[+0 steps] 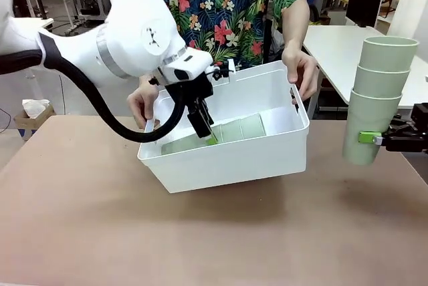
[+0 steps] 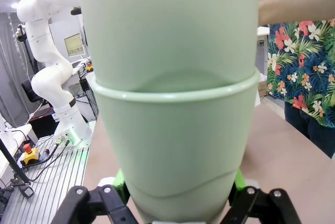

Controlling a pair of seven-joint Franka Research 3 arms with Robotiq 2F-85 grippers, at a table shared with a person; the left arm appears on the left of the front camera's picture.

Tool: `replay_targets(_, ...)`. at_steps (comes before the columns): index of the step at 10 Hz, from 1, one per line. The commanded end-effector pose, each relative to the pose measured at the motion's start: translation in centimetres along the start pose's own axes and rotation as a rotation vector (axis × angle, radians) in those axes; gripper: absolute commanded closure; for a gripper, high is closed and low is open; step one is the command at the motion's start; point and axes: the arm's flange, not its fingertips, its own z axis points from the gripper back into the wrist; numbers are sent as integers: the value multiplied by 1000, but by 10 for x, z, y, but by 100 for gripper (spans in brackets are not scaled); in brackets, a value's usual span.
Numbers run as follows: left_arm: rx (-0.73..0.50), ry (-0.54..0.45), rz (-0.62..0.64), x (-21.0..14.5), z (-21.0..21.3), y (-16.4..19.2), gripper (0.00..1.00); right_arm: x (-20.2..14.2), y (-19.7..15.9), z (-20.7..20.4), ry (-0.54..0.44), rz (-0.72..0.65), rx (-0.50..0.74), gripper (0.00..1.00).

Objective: Stack the cups and store them in the basket.
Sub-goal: Place the stack of Reusable plastic cups into the Pantry Basket.

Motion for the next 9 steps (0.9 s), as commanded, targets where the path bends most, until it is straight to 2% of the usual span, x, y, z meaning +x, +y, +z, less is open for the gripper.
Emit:
replay_targets(1,-53,-94,-13,-13,45,-6,0,5,1,0,-4,10,1,15)
replay_targets(3,-90,-192,-3,-29,94,-7,0,5,1,0,-4,10,1,15)
replay_targets(6,-142,-372,-40,-85,177,-11,0,5,1,0,-4,10,1,15)
replay_targets(7,-161,-460,-43,-113,206,-12,0,5,1,0,-4,10,1,15)
replay_targets(9,-112,-596,-36,-198,263,-11,0,5,1,0,-4,10,1,15)
